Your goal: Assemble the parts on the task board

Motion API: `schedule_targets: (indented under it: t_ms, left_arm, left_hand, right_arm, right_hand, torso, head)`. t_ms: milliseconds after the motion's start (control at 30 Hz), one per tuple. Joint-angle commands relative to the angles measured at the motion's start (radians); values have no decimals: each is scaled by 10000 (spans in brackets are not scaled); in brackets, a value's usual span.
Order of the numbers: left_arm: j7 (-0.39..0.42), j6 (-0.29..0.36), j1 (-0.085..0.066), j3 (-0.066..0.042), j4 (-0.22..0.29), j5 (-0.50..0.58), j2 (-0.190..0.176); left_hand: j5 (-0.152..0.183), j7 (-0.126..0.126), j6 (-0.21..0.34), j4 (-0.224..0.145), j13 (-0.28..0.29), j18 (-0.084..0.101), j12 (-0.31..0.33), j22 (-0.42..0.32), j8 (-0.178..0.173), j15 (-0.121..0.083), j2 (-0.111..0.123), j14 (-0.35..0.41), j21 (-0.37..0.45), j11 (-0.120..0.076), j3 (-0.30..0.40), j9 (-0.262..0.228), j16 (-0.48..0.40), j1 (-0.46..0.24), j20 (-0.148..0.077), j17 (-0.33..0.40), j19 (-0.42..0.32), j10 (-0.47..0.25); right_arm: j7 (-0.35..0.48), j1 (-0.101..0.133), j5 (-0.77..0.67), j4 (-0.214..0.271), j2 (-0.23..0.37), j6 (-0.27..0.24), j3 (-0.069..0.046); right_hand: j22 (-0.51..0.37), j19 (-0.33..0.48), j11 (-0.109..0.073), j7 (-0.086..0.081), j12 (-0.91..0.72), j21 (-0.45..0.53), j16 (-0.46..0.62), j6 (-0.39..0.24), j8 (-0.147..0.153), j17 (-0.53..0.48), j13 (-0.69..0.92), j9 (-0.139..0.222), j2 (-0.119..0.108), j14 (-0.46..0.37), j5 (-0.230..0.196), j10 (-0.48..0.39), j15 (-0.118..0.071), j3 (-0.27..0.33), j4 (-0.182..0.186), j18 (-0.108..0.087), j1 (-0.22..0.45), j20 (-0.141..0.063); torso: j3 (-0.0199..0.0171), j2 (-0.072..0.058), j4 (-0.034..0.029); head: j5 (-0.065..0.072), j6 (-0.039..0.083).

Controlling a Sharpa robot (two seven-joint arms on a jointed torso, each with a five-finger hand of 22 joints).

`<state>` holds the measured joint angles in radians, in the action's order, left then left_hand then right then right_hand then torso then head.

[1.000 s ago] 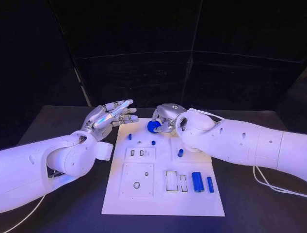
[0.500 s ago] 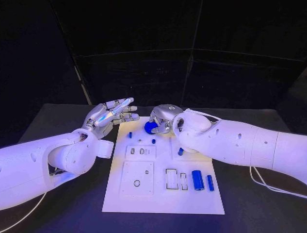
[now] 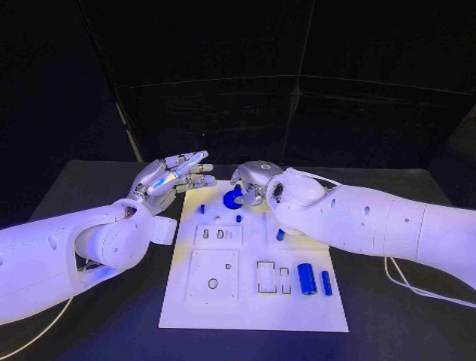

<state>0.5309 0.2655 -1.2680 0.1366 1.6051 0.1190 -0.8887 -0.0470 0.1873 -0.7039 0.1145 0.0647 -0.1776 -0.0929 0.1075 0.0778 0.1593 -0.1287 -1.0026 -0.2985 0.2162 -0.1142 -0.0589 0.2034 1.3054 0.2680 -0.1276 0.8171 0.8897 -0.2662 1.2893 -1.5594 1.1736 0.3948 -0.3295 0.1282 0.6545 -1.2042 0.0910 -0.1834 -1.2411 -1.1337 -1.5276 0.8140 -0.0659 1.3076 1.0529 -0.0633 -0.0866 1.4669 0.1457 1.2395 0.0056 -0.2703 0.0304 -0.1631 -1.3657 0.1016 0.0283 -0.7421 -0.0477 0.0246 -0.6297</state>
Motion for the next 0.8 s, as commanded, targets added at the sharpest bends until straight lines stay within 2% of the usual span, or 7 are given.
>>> schedule_targets:
  t_ms: [33, 267, 500, 633, 700, 800]
  left_arm:
    - [22, -150, -12, -8, 5, -56, 9]
    - [19, -156, -12, -8, 5, -56, 5]
    - [24, -167, -12, -8, 5, -56, -33]
    - [35, -164, -12, -8, -3, -56, -89]
    - [39, -160, -12, -7, -5, -56, -125]
    - [42, -157, -12, -7, -12, -56, -158]
  left_hand:
    - [-15, 876, -36, -24, -3, -29, 48, -13, -61, 46, -95, 10, 63, 25, -53, -7, -69, 19, 24, 8, -16, 0]
    - [-15, 876, -36, -24, -3, -29, 48, -13, -61, 46, -95, 10, 63, 25, -53, -7, -69, 19, 24, 8, -16, 0]
    - [-15, 876, -36, -24, -3, -29, 48, -13, -61, 46, -95, 10, 63, 25, -53, -7, -69, 19, 24, 8, -16, 0]
    - [-15, 876, -36, -24, -3, -29, 48, -13, -61, 46, -95, 10, 63, 25, -53, -7, -69, 19, 24, 8, -16, 0]
    - [-15, 876, -36, -24, -3, -29, 48, -13, -61, 46, -95, 10, 63, 25, -53, -7, -69, 19, 24, 8, -16, 0]
    - [-15, 876, -36, -24, -3, -29, 48, -13, -61, 46, -95, 10, 63, 25, -53, -7, -69, 19, 24, 8, -16, 0]
  right_arm:
    - [-40, 23, -70, -30, -29, -67, -7]
    - [-18, 23, -5, 45, 28, -28, -7]
    - [199, 21, 435, 581, 625, -914, -3]
    - [461, 22, 1485, 1235, 1491, -1468, -1]
    - [783, 26, 2233, 1556, 2002, -1477, -1]
    - [1601, 31, 3072, 1907, 2656, -1248, -1]
  right_hand:
    - [-19, 3, 10, -8, 60, -8, -52, -356, 74, 1716, -51, 26, -72, 840, -70, -115, 55, 2, -68, 134, 62, 103]
    - [-18, 10, 21, -14, 55, -10, -49, -201, 40, 1707, -46, -1, -115, 838, -101, -114, 66, 26, -47, 132, 117, 117]
    - [38, -11, 12, 0, -107, -51, -52, 304, -85, 1710, 169, -75, -78, 838, -37, 57, 67, 26, 38, 135, 235, 130]
    - [14, 2, -3, 19, -131, -43, -23, 409, -129, 1640, 194, -92, -91, 823, -11, 82, 58, 32, 54, 129, 266, 128]
    - [2, 15, -22, 42, -151, -39, -6, 513, -175, 1600, 218, -107, -112, 813, 17, 98, 44, 23, 33, 125, 249, 119]
    - [-46, 50, -47, 57, -129, -19, 3, 602, -211, 1582, 202, -112, -19, 809, 193, 63, 19, -120, -87, 116, 63, 98]
  torso:
    - [2, 3, -1]
    - [-2, 6, 2]
    - [-4, 18, 13]
    - [1, 28, 32]
    - [2, 37, 54]
    - [-3, 58, 100]
  head:
    - [-10, 2]
    - [-12, 0]
    - [-1, 15]
    - [9, 59]
    - [14, 92]
    - [24, 126]
